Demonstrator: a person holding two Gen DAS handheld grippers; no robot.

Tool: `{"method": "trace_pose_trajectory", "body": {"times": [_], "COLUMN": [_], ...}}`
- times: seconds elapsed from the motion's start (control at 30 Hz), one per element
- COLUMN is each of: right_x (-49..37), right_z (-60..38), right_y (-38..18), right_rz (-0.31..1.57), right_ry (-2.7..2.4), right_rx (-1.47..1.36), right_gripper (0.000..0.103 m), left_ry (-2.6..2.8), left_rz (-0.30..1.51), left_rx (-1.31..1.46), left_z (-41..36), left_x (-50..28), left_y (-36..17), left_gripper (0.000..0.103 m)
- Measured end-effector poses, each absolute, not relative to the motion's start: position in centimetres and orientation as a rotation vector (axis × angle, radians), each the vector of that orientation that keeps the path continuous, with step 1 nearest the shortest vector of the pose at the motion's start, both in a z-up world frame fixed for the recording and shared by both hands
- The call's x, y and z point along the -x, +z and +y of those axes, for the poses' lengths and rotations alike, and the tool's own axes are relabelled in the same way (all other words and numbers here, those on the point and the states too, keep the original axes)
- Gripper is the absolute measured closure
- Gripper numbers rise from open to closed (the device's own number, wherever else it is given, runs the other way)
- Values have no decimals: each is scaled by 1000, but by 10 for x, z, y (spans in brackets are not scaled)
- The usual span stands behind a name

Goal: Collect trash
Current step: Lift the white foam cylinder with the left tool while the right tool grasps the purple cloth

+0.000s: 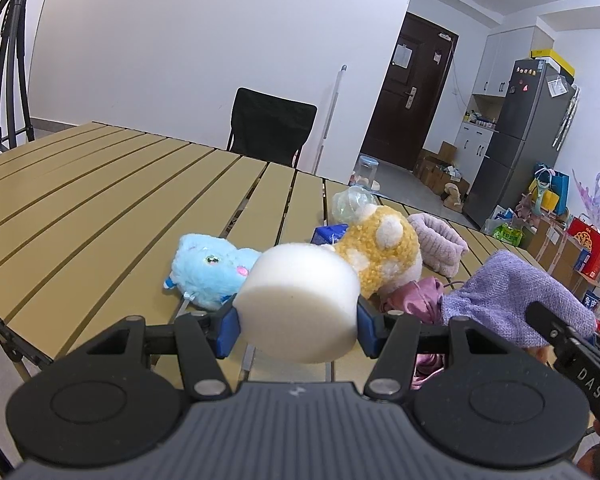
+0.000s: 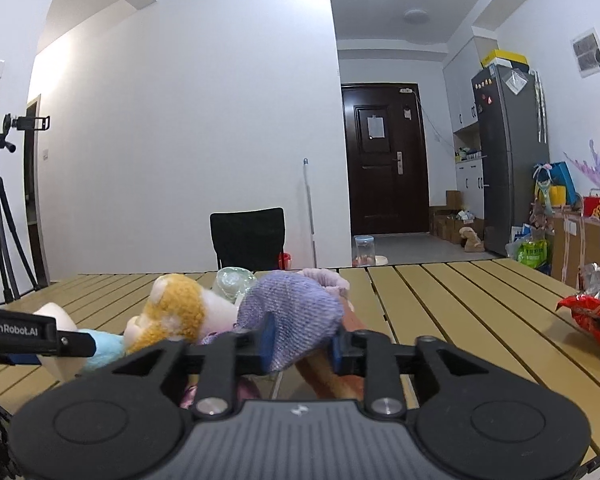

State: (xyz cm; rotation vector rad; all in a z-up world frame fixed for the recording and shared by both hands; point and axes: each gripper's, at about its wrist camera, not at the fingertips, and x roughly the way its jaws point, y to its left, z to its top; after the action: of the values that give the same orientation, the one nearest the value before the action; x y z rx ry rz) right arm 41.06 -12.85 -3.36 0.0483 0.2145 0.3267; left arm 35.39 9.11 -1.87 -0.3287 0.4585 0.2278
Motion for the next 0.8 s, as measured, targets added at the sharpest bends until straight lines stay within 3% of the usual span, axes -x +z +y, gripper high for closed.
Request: {"method": "trace_pose_trajectory", "body": {"times": [0.03, 0.07, 0.33, 0.37, 0.4, 0.43, 0.47, 0.8], "right_x": [-411, -411, -412, -414, -416, -419, -420, -392], "right_z": [-127, -125, -113, -112, -111, -110, -110, -129], "right_y": [-34, -34, -41, -42, -43, -44, -45, -27], "right_rz": [210, 202, 168, 176, 185, 202, 217, 132], "right_ry": [327, 325, 364, 374, 382, 396, 411, 470], "right_rx": [-41, -31, -24, -27, -31, -38, -49, -161], "right_gripper": [59, 58, 59, 61, 74, 96, 100, 101], "left_ry": [228, 228, 227, 227, 226, 226, 226, 205], "left_rz": [459, 459, 462, 462, 463, 463, 462, 413], "left_rx": [328, 328, 326, 325, 323, 321, 320, 301], "left_z": [91, 91, 90, 90, 90, 90, 90, 82], "left_x": [-354, -354, -353, -353, -353, -353, -353, -332], "left_y": [-19, -19, -18, -18, -18, -18, -18, -8], "left_gripper": [46, 46, 46, 46, 46, 46, 46, 46]}}
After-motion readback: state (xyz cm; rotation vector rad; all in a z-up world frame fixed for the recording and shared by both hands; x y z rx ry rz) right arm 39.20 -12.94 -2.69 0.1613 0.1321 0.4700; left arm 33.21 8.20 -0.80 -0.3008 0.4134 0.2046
